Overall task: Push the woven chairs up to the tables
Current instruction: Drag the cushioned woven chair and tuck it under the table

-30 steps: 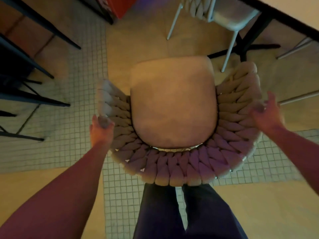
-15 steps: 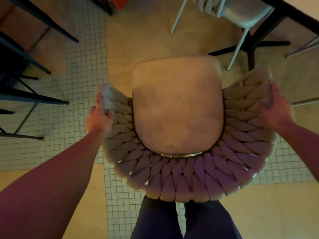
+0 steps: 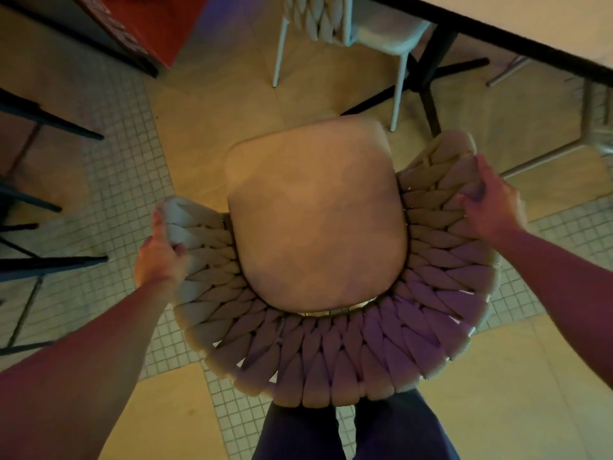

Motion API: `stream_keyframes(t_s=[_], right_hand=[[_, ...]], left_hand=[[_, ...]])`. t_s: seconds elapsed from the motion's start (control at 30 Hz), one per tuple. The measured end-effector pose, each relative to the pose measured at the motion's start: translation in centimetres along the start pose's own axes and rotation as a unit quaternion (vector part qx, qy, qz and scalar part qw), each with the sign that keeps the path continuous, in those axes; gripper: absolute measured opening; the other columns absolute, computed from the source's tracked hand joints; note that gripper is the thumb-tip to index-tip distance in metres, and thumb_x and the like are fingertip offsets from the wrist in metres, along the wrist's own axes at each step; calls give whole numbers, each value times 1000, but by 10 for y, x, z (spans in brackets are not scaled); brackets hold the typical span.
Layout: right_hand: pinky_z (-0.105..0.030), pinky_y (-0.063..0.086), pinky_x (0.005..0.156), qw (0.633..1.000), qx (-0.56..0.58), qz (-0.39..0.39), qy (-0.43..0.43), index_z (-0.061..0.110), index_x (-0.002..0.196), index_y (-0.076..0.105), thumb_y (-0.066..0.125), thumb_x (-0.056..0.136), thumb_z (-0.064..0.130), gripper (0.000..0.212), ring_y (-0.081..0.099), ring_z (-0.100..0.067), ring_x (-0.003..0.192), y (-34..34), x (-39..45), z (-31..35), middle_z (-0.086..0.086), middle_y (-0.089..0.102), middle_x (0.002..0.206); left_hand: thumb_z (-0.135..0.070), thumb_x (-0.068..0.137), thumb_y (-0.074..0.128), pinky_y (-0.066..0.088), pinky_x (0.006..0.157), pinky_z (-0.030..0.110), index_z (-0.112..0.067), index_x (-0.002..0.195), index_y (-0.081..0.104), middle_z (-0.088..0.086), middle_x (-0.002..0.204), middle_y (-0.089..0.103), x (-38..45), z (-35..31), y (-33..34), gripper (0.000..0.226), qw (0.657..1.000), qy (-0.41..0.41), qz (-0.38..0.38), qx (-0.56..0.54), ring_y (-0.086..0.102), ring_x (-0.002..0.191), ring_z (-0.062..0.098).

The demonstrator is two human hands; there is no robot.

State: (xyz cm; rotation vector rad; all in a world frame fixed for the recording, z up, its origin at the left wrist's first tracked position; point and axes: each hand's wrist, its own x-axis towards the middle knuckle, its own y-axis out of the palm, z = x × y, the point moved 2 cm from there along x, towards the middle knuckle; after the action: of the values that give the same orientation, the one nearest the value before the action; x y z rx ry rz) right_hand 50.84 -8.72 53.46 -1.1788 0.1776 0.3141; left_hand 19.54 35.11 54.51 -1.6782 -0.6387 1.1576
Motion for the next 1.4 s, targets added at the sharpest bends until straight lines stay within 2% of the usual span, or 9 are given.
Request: stream_keyframes(t_s=[0.17,0.3,0.4,0.5,0.63,0.77,0.87,1.17,1.4], right_hand=[[-46,51,83,999,28,-21,30,33,148,27,64,82,24,76,60,-39,102,-5,-18,-18,-17,62,120],[-47,53,81,995,54,-36,71,37,148,25,65,81,28,78,61,-37,101,-3,-33,-33,-13,62,120],[-43,52,77,993,58,-55,91,38,147,26,65,81,28,77,62,-36,98,-4,-42,-44,-12,63,119],[-37,49,72,988,67,-74,116,39,146,26,64,80,29,77,62,-34,98,-5,-49,-55,-9,63,120],[-41,51,75,981,70,-88,160,44,145,22,66,78,33,81,63,-34,99,-8,-59,-71,-7,64,123],[-37,47,70,972,81,-108,191,45,144,24,65,77,31,79,64,-35,97,-10,-65,-86,-9,67,117],[-37,47,72,966,93,-112,215,42,146,26,65,78,28,79,64,-35,99,-13,-66,-94,-10,67,117],[-41,49,76,955,89,-124,256,41,147,26,63,80,26,77,62,-37,103,-22,-65,-112,-12,64,123],[-41,50,80,954,103,-120,256,47,146,22,64,81,29,79,61,-35,105,-24,-65,-112,-3,61,129]], left_hand=[[-29,95,51,48,78,49,-35,154,2,27,118,58,24,-23,-7,77,999,51,7,17,58,102,45],[-31,95,51,46,74,47,-33,155,7,28,108,62,41,-42,-10,75,995,84,0,48,60,96,46],[-33,94,52,47,74,47,-35,154,7,28,107,64,53,-61,-12,75,992,108,-2,59,61,96,46],[-34,94,52,51,81,51,-37,153,8,28,113,64,62,-84,-14,74,990,127,0,65,61,100,46],[-33,94,52,50,80,51,-37,154,7,27,116,63,71,-120,-17,74,984,165,5,68,61,100,45],[-32,94,54,49,85,52,-38,154,9,27,122,60,78,-157,-20,75,978,197,5,68,59,106,45],[-29,93,56,50,82,51,-36,154,10,27,111,64,84,-182,-21,77,972,224,10,74,61,98,45],[-26,92,59,48,81,49,-34,155,12,31,112,63,100,-252,-21,79,959,259,16,111,60,100,48],[-27,93,58,50,80,50,-31,155,12,29,110,64,103,-256,-21,78,959,262,21,107,61,100,46]])
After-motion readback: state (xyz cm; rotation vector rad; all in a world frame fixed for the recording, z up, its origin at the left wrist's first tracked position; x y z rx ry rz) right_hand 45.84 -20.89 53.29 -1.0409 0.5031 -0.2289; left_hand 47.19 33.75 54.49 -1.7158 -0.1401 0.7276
